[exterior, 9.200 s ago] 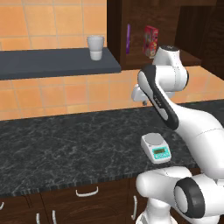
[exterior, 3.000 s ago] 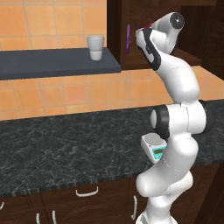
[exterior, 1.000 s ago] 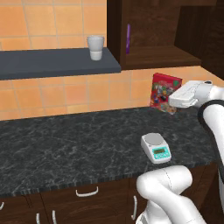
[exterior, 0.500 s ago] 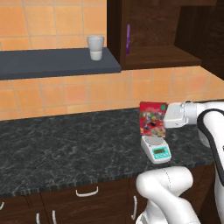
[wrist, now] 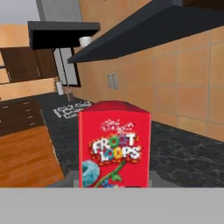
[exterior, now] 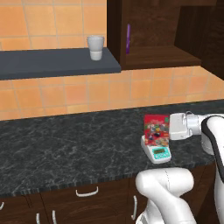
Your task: Pick the cereal and place it on the digital scale for weighing, and close the cabinet.
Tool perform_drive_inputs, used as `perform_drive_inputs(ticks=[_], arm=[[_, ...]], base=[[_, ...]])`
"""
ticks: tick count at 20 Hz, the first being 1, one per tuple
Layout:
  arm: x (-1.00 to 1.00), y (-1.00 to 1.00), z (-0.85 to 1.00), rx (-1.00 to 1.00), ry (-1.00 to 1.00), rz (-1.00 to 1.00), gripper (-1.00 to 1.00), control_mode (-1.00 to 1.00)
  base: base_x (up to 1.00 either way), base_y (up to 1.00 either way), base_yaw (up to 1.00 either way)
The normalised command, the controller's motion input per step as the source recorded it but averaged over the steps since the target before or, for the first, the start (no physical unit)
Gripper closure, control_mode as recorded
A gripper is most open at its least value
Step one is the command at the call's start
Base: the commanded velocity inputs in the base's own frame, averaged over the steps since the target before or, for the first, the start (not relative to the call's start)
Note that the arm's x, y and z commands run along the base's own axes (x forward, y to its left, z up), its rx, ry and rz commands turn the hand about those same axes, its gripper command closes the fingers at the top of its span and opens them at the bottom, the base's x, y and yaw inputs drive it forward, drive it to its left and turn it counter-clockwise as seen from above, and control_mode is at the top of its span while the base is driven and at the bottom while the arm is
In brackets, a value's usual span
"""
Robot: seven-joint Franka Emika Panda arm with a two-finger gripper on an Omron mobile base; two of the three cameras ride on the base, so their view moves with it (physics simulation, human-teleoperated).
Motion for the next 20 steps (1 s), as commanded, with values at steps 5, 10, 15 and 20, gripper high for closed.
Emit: perform_drive_inputs(ticks=[5, 10, 15, 20], arm=[[0.22, -0.53, -0.14, 0.00, -0.03, 0.01, 1.00, -1.00], [0.44, -0.34, 0.00, 0.00, 0.00, 0.00, 1.00, -1.00], [0.36, -0.28, -0.09, 0.00, -0.01, 0.00, 1.00, -1.00], [0.25, -0.04, -0.33, 0.00, -0.04, 0.00, 1.00, -1.00]], base=[[0.00, 0.00, 0.00], [0.00, 0.00, 0.00], [0.00, 0.00, 0.00], [0.00, 0.00, 0.00]])
